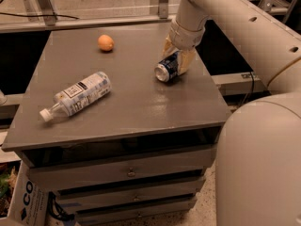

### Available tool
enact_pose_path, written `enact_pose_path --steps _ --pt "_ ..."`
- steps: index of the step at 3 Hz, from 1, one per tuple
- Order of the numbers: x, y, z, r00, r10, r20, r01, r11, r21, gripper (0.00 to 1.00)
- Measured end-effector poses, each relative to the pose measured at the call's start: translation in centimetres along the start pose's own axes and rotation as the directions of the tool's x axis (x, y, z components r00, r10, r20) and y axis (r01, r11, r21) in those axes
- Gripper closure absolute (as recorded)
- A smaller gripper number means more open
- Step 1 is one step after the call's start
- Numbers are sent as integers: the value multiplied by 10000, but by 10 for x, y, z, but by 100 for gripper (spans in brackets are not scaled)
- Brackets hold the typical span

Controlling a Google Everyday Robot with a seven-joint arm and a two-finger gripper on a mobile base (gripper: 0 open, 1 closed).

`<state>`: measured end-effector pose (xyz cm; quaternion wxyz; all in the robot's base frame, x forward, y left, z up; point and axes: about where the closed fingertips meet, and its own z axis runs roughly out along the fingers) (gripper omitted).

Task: Pick pepsi can

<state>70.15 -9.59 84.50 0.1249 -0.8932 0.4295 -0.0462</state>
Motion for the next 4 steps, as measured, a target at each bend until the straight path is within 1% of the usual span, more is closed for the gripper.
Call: enact_pose_path --steps 1,2,3,4 --pt "-4 -6 -9 9999 14 106 -16 9999 135 87" --pt "-18 -16 -29 9965 271 793 -303 9987 405 100" --pt "-42 -27 -54 9812 424 1884 -572 9956 737 100" --pt "-44 -35 -55 9790 387 2002 -602 9929 1023 100"
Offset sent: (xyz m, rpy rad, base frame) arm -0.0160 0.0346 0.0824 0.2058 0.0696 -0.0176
